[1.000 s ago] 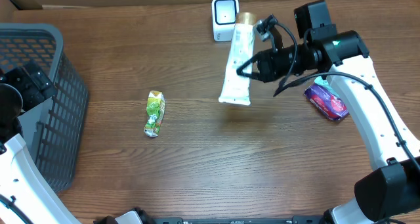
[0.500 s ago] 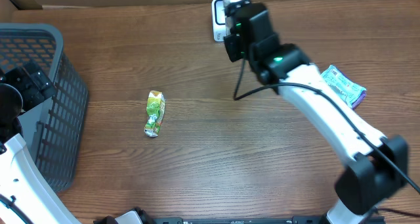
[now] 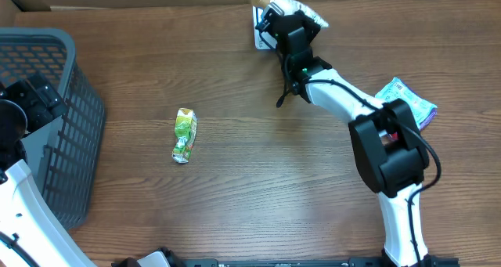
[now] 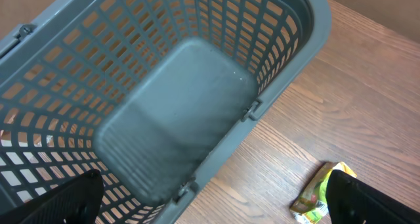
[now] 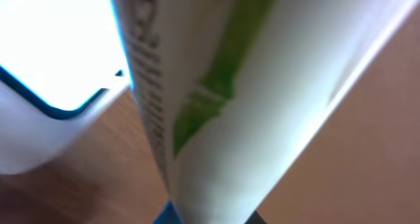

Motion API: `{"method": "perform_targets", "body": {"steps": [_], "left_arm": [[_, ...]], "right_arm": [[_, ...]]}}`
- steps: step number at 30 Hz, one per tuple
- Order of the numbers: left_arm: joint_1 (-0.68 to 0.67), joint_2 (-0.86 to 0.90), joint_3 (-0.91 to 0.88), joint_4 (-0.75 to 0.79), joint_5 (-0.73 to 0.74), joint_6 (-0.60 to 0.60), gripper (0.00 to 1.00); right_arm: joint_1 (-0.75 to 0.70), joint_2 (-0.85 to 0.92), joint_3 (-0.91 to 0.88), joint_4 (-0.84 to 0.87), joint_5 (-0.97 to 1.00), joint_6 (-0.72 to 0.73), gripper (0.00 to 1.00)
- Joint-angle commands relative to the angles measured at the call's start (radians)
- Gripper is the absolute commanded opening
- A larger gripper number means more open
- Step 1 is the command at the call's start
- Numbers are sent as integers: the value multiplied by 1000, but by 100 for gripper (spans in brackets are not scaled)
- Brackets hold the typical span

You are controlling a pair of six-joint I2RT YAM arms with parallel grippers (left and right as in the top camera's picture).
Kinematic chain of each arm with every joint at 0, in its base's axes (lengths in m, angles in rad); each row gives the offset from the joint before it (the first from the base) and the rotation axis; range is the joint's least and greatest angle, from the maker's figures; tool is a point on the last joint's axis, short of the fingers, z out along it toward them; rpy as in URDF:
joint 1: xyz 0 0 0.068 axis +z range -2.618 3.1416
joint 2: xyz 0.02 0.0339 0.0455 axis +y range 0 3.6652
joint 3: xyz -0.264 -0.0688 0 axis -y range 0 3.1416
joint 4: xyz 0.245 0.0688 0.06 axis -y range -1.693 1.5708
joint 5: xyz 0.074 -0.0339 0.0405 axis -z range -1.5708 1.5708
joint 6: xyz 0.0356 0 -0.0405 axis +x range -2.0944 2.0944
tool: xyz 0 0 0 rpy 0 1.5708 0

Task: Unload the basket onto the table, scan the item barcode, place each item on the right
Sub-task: 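Hold the white tube in front of the scanner window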

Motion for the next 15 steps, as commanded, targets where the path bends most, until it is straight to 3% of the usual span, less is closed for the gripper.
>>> {"method": "perform_targets", "body": {"steps": [1, 5, 15], "left_arm": [[2, 0, 11, 2, -5, -10, 99], [2, 0, 11, 2, -5, -10, 100], [2, 0, 11, 2, -5, -10, 100]], "right_arm": [[-12, 18, 29, 89, 5, -151, 4], [-12, 37, 29, 111, -39, -246, 4], [-24, 60, 29, 138, -107, -299, 4]]}}
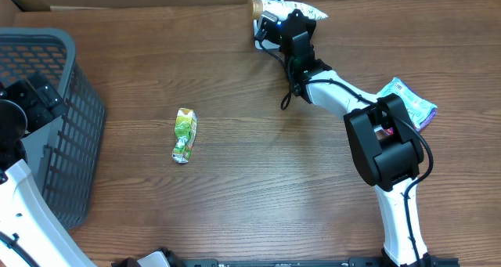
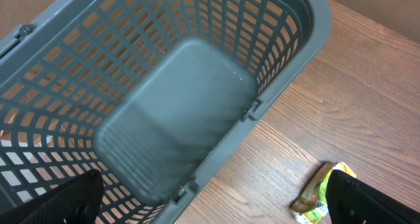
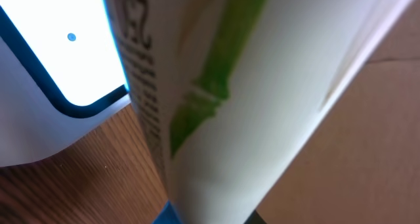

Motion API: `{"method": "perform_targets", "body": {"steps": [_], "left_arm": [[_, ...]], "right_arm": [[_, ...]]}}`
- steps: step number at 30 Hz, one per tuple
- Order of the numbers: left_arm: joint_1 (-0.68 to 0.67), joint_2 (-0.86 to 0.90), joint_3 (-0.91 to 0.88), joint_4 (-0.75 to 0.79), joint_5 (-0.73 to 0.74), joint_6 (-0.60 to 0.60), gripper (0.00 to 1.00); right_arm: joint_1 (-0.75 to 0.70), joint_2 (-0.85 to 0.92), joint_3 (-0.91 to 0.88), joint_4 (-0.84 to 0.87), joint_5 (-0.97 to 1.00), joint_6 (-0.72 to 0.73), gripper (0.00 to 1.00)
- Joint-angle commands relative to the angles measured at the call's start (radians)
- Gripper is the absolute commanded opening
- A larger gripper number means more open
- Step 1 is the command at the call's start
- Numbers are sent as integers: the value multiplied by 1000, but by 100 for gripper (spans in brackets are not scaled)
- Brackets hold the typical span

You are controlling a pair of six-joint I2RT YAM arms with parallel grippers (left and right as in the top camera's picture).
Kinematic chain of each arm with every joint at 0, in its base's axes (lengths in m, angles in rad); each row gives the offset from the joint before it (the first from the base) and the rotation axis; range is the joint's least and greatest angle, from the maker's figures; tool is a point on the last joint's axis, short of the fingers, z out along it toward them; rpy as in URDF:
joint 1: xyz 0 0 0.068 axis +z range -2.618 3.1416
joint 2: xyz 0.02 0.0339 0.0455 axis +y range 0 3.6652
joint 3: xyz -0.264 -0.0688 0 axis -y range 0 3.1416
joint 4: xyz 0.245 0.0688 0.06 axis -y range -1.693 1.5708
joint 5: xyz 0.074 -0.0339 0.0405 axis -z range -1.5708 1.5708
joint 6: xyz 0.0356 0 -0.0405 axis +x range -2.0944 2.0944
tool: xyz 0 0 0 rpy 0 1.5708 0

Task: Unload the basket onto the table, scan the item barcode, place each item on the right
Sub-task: 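Hold the white tube in front of the scanner window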

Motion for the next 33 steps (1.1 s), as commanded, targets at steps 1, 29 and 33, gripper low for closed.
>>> {"method": "perform_targets", "body": {"steps": [1, 29, 33], "left_arm": [[2, 0, 11, 2, -5, -10, 100], [2, 0, 11, 2, -5, -10, 99], [2, 0, 11, 2, -5, -10, 100]], "right_arm": [[-11, 10, 29, 50, -15, -31, 4], [-46, 139, 113, 192, -26, -18, 4], [-41, 139, 113, 192, -26, -19, 4]]}}
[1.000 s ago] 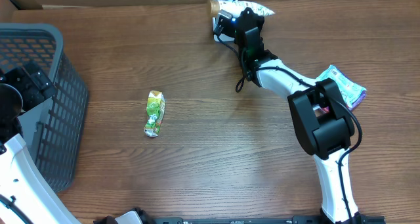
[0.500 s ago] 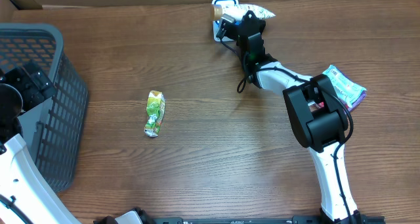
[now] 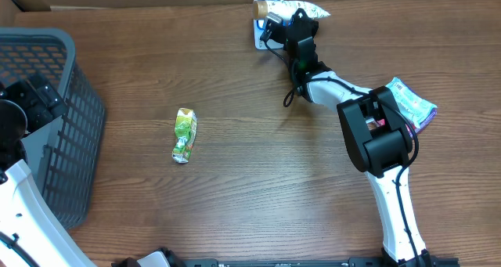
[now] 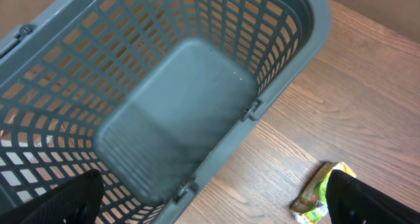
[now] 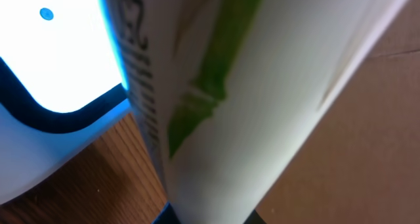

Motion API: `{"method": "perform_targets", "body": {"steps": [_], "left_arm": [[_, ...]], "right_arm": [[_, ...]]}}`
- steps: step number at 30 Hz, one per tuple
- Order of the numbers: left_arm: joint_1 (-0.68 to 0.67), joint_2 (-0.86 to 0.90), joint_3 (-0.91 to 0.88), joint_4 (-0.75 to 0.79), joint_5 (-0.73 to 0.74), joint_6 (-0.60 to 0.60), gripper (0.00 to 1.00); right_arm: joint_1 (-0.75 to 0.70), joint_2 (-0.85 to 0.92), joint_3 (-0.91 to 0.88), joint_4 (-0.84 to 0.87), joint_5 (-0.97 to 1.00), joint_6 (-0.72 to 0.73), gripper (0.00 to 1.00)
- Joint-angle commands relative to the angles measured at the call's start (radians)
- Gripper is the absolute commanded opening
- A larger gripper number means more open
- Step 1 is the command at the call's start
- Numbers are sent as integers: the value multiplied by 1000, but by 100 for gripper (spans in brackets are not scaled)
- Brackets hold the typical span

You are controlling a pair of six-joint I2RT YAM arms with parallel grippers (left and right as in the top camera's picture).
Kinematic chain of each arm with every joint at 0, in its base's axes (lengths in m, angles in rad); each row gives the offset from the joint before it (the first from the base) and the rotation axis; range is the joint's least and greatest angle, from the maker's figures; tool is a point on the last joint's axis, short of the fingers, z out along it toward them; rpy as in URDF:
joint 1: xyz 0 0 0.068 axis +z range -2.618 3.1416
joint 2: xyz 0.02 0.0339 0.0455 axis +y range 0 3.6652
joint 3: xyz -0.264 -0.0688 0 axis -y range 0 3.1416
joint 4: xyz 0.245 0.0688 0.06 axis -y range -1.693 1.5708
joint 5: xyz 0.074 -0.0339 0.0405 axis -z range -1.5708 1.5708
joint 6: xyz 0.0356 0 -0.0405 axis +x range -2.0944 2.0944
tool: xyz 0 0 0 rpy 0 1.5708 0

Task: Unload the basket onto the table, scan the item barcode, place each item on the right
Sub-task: 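Hold the white tube in front of the scanner window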

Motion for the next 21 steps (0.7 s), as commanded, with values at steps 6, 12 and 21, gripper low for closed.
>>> {"method": "perform_targets", "body": {"steps": [6, 12, 21], "left_arm": [[2, 0, 11, 2, -5, -10, 100], [2, 0, 11, 2, -5, -10, 100], [2, 0, 11, 2, -5, -10, 99]], "right_arm": [[11, -13, 45, 27, 2, 19, 4], [33, -17, 45, 41, 61, 13, 4], [40, -133, 45, -111, 126, 101, 4]]}}
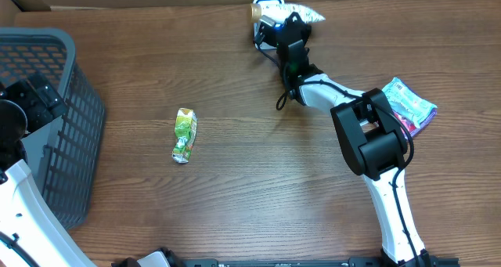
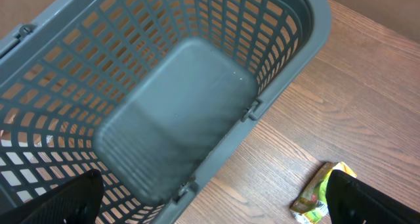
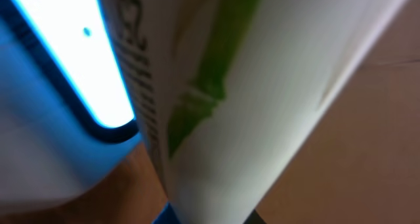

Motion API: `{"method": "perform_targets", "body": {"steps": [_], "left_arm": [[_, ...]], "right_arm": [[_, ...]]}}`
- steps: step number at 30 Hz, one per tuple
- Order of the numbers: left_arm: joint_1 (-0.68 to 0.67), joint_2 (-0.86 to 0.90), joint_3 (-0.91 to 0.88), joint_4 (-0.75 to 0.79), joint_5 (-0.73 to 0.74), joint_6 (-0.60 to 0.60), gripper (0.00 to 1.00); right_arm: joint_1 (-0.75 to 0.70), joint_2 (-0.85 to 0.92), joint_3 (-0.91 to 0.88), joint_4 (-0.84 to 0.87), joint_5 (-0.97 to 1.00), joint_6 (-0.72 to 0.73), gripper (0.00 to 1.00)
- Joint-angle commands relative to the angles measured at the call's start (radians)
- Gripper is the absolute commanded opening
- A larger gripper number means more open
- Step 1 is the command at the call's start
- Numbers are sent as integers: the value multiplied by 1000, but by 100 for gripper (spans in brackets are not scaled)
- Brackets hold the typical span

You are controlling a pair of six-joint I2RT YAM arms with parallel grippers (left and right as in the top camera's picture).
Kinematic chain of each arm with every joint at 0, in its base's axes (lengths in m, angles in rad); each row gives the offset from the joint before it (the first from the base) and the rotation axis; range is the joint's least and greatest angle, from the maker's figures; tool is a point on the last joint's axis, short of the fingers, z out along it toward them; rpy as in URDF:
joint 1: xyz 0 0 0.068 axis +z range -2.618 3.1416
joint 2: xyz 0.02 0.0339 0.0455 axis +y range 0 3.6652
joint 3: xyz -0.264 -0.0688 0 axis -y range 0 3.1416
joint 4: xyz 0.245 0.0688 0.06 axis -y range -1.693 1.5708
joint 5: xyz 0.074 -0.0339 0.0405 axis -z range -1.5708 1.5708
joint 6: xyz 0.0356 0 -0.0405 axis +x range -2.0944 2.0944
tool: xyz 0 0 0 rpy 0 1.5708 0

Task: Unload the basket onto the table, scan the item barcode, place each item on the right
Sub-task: 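Hold the white tube in front of the scanner window, then carry the white tube right and set it beside the purple pack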

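Note:
A white tube with green print (image 3: 223,99) fills the right wrist view, held in my right gripper (image 1: 288,20) at the table's far edge. Its tan cap end and crimped end (image 1: 311,16) stick out either side in the overhead view. The tube hangs over the white scanner with a blue-edged lit window (image 1: 266,4), whose window (image 3: 62,60) glows bright at the left of the right wrist view. My left gripper (image 2: 213,201) stands open over the grey basket (image 2: 177,112), nothing between its fingers.
A crumpled green-yellow pouch (image 1: 185,135) lies left of the table's middle, also showing by my left fingertip (image 2: 321,192). A light blue and pink packet (image 1: 407,102) lies at the right edge. The basket (image 1: 47,118) stands at the far left.
My right gripper with the tube has shifted slightly left over the scanner, and the lit window now sits further left in the wrist view. The left arm has not moved.
My right gripper held the tube just right of the scanner at the far edge. At each later moment it was a little further back and left, and now it hangs over the scanner's lit window. The left gripper stayed open over the basket throughout.

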Motion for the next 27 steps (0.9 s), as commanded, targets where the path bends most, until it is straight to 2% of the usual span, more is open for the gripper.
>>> {"method": "perform_targets", "body": {"steps": [1, 7, 10, 12, 16, 18, 20, 23, 27], "left_arm": [[2, 0, 11, 2, -5, -10, 99], [2, 0, 11, 2, -5, -10, 100], [2, 0, 11, 2, -5, -10, 100], [2, 0, 11, 2, -5, -10, 100], [2, 0, 11, 2, -5, -10, 100], [2, 0, 11, 2, -5, -10, 100], [2, 0, 11, 2, -5, -10, 99], [2, 0, 11, 2, -5, -10, 100], [2, 0, 11, 2, -5, -10, 100]], "right_arm": [[-4, -150, 43, -72, 48, 97, 4], [-3, -359, 43, -394, 27, 323, 4], [8, -480, 43, -635, -69, 499, 4], [8, -556, 43, -824, -237, 636, 4], [-16, -655, 43, -1122, -771, 890, 4], [-42, -666, 43, -1252, -1069, 937, 4], [-63, -666, 42, -1360, -1213, 940, 4], [-92, -665, 23, -1518, -1237, 937, 4], [-117, -665, -24, -1622, -1040, 939, 4]]}}
